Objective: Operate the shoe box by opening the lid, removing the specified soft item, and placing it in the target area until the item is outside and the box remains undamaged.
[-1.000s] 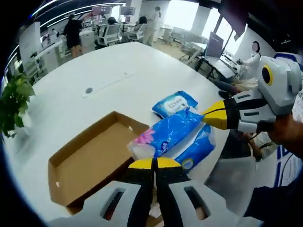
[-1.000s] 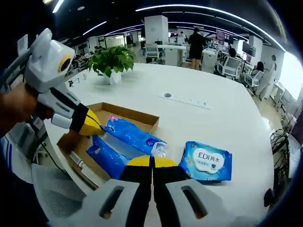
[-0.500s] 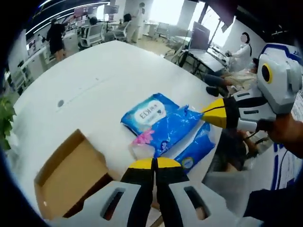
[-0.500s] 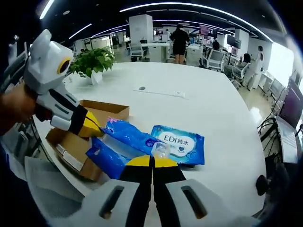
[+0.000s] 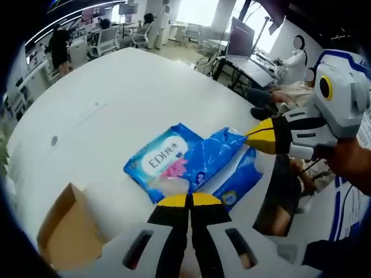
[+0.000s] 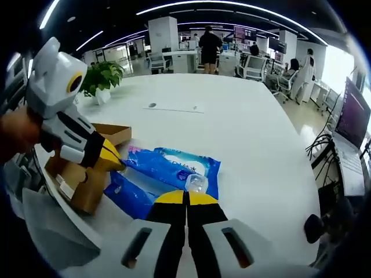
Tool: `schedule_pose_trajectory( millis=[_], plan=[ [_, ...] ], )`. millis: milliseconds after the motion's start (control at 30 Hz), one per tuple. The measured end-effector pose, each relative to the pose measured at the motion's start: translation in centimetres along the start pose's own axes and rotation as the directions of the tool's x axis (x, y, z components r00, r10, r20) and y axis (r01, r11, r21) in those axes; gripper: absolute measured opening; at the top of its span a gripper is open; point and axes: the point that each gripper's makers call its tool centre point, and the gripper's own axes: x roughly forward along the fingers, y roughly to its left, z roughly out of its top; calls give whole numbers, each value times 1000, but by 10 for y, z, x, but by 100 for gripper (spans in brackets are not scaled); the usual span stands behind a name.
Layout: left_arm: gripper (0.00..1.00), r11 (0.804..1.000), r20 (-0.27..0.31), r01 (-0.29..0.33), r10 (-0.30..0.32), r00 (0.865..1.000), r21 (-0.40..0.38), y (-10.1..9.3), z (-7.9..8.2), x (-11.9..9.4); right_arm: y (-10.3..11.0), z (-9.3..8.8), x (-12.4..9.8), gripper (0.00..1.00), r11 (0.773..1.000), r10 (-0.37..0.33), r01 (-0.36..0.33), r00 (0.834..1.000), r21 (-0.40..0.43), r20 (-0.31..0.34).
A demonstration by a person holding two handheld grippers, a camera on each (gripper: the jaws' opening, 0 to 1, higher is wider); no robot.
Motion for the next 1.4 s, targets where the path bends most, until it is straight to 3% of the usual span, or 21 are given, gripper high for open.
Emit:
schedule_pose_trajectory(
  millis=[867, 1400],
  plan=[
    [0, 1000, -40, 1, 0, 999, 29, -16, 43, 68, -81, -9, 25, 0, 998, 0, 1, 1000, 55, -6],
    [0, 998, -38, 48, -47, 998, 32, -32, 81, 109, -142, 3, 39, 0, 998, -56, 56, 998, 41, -12]
  ],
)
